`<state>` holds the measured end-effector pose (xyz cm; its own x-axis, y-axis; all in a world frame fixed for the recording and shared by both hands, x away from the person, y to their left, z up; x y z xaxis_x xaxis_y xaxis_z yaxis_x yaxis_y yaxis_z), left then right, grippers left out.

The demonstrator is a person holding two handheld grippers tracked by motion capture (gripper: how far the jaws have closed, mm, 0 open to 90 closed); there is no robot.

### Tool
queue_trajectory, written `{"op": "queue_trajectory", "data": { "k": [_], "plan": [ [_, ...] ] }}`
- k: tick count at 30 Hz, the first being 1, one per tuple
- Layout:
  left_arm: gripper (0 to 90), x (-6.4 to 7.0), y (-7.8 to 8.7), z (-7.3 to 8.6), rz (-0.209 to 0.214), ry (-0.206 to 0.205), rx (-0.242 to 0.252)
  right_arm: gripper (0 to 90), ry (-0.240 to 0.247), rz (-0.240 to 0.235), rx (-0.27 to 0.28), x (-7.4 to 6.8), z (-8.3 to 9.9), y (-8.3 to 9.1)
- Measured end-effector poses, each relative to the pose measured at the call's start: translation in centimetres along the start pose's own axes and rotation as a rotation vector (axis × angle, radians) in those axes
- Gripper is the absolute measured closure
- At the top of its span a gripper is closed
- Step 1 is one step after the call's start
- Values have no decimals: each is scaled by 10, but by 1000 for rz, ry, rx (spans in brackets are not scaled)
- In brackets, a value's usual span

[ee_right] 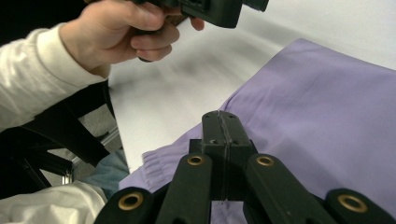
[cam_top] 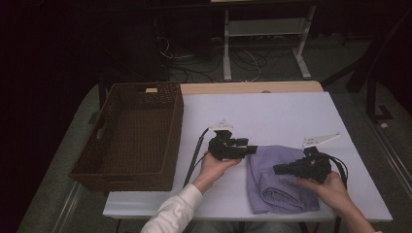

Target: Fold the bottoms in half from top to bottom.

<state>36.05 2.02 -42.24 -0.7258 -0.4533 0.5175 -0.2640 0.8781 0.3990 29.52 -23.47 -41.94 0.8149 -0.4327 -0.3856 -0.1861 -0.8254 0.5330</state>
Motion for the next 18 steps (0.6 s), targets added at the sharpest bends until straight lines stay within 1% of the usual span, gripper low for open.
{"op": "queue_trajectory", "data": {
  "k": [6,8,14,18],
  "plan": [
    [438,-2,-2,1,-8,5,-13,889,3,-11,-56,5,-4,-18],
    [437,-2,-3,2,-9,0,-17,889,5,-19,-70,6,-5,-23],
    [436,-1,-4,2,-10,-2,-23,889,11,-56,-118,2,-2,-33],
    [435,-1,-4,3,-11,0,-25,889,18,-78,-135,-2,1,-36]
  ]
}}
Point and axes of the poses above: each handheld gripper's, and its own axes: y roughly backward along the jaws, z roughly out of its underside, x roughly to its right, the point moved 2 cm from there along -y, roughly forward along the jaws, and after that the axes turned 7 degrees about y, right-handed, at the moved point
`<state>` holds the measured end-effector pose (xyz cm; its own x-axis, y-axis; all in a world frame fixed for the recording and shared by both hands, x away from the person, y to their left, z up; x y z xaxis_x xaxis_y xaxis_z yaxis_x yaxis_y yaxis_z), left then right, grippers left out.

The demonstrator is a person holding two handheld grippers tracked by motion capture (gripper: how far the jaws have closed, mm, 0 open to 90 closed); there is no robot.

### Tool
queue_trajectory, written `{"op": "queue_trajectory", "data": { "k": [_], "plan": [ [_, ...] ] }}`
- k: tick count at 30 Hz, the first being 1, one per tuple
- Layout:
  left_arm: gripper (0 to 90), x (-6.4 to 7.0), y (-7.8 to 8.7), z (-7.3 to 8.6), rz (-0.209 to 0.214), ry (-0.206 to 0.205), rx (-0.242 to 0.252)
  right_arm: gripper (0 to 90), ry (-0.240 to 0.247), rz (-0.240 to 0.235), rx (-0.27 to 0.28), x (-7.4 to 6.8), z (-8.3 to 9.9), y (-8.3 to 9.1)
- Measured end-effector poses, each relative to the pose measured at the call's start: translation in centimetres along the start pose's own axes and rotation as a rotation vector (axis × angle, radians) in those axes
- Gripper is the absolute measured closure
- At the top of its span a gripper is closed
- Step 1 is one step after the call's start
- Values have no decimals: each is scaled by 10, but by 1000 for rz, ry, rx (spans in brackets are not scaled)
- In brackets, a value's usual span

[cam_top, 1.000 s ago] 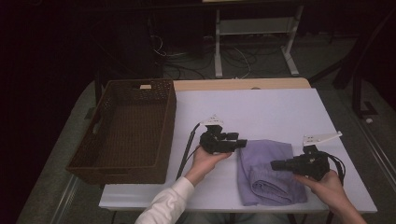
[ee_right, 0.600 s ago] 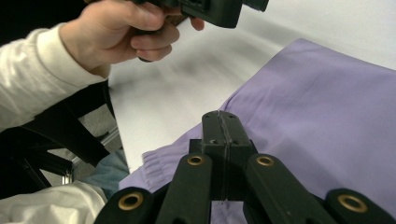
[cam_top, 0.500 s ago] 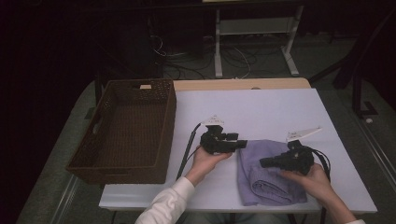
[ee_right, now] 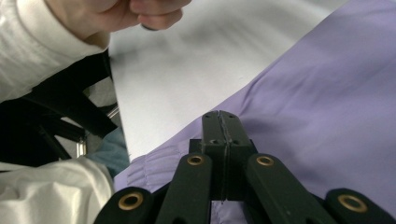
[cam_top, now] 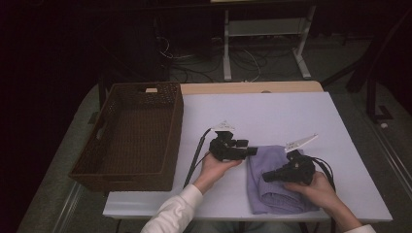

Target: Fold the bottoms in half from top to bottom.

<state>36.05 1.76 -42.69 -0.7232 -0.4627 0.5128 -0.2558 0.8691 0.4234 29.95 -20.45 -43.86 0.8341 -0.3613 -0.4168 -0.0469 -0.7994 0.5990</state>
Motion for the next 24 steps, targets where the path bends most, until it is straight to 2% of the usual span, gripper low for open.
{"op": "queue_trajectory", "data": {
  "k": [10,17,20,24],
  "plan": [
    [435,1,1,0,1,0,1,890,21,-57,-78,-13,13,-7],
    [433,1,1,0,3,-1,-1,891,20,-42,-115,-17,22,-9],
    [431,0,0,0,-1,-5,-5,891,33,-28,-125,-18,23,-10],
    [429,2,0,0,-2,-6,-4,890,29,-32,-115,-18,24,-10]
  ]
}}
Point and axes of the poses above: each handheld gripper's, and its own axes: y roughly backward along the jaws, z roughly out of its underside, x roughly to its right, the point moved 2 cm from there along -y, roughly forward along the jaws, and after that the axes turned 7 degrees about y, right-handed, at the moved point
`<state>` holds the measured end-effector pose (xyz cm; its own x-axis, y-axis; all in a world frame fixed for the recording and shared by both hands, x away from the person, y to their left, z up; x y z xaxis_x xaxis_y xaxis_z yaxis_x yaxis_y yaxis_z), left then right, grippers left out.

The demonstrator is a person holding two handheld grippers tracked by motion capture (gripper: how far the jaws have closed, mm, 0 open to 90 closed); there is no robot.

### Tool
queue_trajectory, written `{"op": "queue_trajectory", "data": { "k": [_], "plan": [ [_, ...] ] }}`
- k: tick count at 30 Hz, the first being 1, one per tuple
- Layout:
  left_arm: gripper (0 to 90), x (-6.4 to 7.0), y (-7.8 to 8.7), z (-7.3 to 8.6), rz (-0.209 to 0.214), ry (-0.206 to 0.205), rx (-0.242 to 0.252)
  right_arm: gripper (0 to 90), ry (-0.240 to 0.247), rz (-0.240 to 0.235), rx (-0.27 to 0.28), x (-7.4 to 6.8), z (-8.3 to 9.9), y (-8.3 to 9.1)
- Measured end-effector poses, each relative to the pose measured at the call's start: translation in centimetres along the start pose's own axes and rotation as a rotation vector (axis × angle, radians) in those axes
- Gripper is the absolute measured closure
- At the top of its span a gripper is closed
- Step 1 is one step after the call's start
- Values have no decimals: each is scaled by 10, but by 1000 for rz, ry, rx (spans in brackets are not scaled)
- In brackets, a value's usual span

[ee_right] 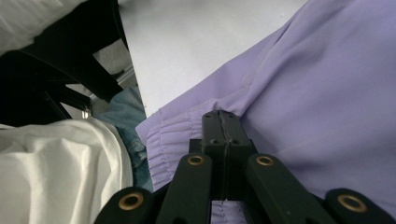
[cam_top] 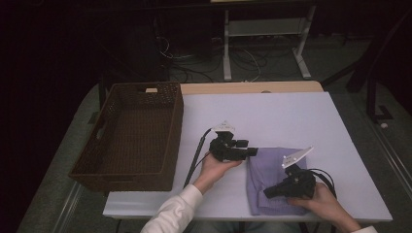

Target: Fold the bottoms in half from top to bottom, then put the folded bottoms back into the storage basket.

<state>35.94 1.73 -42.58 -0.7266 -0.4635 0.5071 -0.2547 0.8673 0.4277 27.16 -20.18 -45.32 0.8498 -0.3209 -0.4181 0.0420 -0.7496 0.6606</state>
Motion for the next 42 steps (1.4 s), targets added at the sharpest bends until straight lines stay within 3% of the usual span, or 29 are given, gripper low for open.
{"op": "queue_trajectory", "data": {
  "k": [7,12,20,29,32,38,42],
  "plan": [
    [420,0,1,-2,3,7,2,863,23,14,63,-7,-4,13],
    [411,3,2,-6,18,7,1,824,24,51,132,-13,-4,27],
    [377,10,6,-17,24,-11,-22,758,-28,158,264,-18,5,57],
    [353,12,4,-27,38,-11,-61,707,-85,232,306,-23,29,74],
    [336,13,2,-31,30,-24,-74,600,-110,274,309,-23,36,80],
    [304,8,-6,-35,32,-19,-81,406,-225,388,295,-15,51,85],
    [288,3,-14,-38,36,-11,-90,300,-279,418,297,-11,59,88]
  ]
}}
Point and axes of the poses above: each handheld gripper's, and its own axes: y roughly backward along the jaws, z roughly out of its underside, x roughly to its right, the point moved 2 cm from there along -y, roughly forward along the jaws, and after that the axes turned 7 degrees about y, right-handed, at the moved point
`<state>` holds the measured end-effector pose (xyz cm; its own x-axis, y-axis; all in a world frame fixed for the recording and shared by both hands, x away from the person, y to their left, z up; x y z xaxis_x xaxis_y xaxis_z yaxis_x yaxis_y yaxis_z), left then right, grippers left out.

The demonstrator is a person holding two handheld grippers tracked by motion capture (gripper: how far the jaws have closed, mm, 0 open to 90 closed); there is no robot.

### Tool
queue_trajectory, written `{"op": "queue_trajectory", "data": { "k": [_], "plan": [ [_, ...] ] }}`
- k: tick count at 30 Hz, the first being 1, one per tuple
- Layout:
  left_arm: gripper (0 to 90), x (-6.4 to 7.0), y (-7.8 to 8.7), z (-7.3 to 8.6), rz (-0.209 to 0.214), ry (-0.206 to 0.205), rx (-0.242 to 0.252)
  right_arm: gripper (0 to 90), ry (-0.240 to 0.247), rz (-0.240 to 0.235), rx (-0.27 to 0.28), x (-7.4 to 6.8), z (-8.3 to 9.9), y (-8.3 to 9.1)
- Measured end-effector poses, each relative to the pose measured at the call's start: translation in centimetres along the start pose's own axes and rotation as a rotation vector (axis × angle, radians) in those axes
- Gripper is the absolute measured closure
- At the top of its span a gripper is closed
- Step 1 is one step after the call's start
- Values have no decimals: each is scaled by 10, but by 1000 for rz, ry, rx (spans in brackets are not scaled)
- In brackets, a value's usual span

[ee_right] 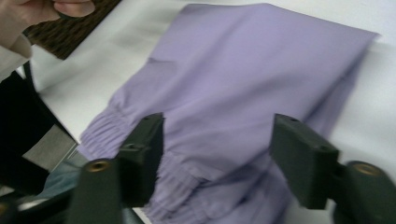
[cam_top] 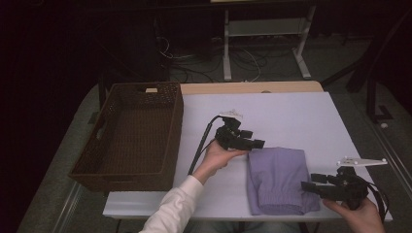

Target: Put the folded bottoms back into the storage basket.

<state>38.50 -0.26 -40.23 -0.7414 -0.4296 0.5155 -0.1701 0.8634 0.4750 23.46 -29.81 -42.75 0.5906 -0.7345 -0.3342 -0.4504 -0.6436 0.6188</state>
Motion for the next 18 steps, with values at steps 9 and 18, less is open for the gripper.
{"op": "queue_trajectory", "data": {
  "k": [9,18],
  "plan": [
    [267,-18,-15,3,-29,28,-44,143,-62,39,-1,4,8,3],
    [256,-40,-28,11,-48,94,-83,134,-97,42,-17,6,13,1]
  ]
}}
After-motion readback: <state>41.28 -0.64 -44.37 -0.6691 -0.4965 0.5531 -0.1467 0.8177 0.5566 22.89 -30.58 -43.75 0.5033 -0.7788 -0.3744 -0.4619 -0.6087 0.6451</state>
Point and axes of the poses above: each handheld gripper's, and its own axes: y roughly backward along the jaws, z roughly out of its underside, x roughly to its right, the point moved 2 cm from there along -y, roughly forward along the jaws, and after that the axes turned 7 degrees about y, right-handed, at the moved point
